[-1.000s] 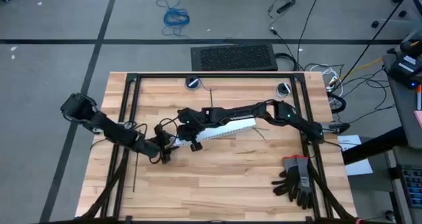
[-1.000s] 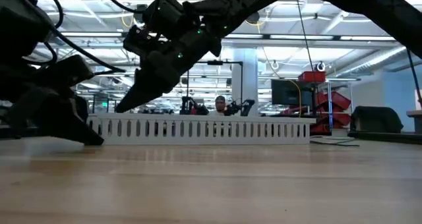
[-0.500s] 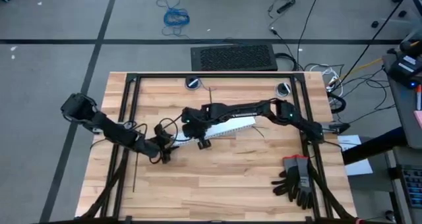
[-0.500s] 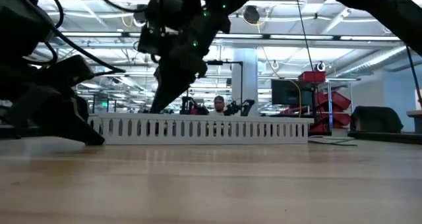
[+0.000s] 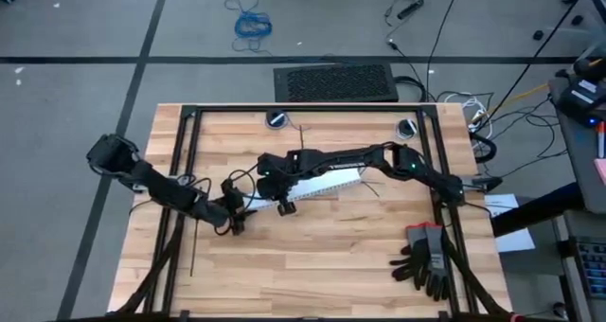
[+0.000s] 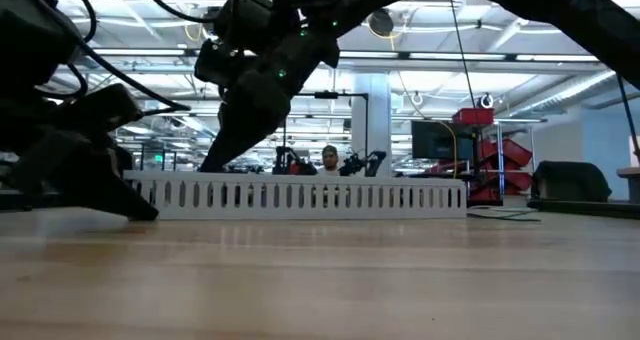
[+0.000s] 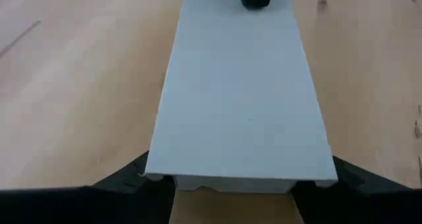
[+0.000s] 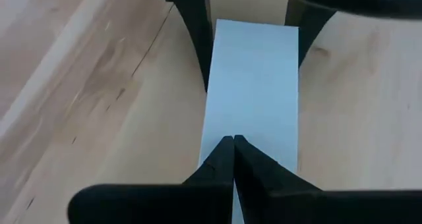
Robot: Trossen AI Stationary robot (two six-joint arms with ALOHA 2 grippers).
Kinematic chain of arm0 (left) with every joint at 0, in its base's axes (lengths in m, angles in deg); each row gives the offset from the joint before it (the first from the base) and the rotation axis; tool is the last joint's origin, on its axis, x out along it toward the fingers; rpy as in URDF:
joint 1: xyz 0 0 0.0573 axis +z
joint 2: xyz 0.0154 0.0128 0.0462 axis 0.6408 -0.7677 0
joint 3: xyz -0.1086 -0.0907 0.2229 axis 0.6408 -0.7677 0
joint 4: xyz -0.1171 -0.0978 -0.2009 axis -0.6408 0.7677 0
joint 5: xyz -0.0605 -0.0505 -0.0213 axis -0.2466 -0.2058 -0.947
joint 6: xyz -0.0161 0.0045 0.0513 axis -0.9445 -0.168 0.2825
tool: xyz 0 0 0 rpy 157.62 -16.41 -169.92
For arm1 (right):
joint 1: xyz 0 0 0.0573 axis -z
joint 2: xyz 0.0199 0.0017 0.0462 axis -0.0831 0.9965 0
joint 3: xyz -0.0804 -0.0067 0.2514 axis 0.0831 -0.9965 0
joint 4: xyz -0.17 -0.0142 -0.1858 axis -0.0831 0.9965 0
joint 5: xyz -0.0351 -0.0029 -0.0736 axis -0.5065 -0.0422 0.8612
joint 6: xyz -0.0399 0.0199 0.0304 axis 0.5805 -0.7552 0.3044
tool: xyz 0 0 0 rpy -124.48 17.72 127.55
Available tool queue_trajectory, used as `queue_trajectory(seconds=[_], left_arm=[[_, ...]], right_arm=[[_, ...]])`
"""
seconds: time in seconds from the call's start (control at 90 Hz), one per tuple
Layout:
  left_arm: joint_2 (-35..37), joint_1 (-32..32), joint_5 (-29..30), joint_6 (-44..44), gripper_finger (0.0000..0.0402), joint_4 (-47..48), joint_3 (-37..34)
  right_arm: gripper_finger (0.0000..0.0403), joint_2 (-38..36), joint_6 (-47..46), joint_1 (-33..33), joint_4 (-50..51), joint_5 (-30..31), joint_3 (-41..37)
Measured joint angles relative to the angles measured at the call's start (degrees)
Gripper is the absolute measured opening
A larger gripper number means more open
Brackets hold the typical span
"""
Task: Ziptie cables
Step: Close the cable duct
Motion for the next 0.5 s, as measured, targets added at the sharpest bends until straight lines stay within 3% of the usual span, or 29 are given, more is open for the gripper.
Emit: queue_trajectory(seconds=[0.5], left_arm=[[0.0,-0.1,-0.3,-1.3,0.0245,0.5,0.0]], right_arm=[[0.0000,-1.1,-0.1,0.2,8.0,3.0,-0.1]])
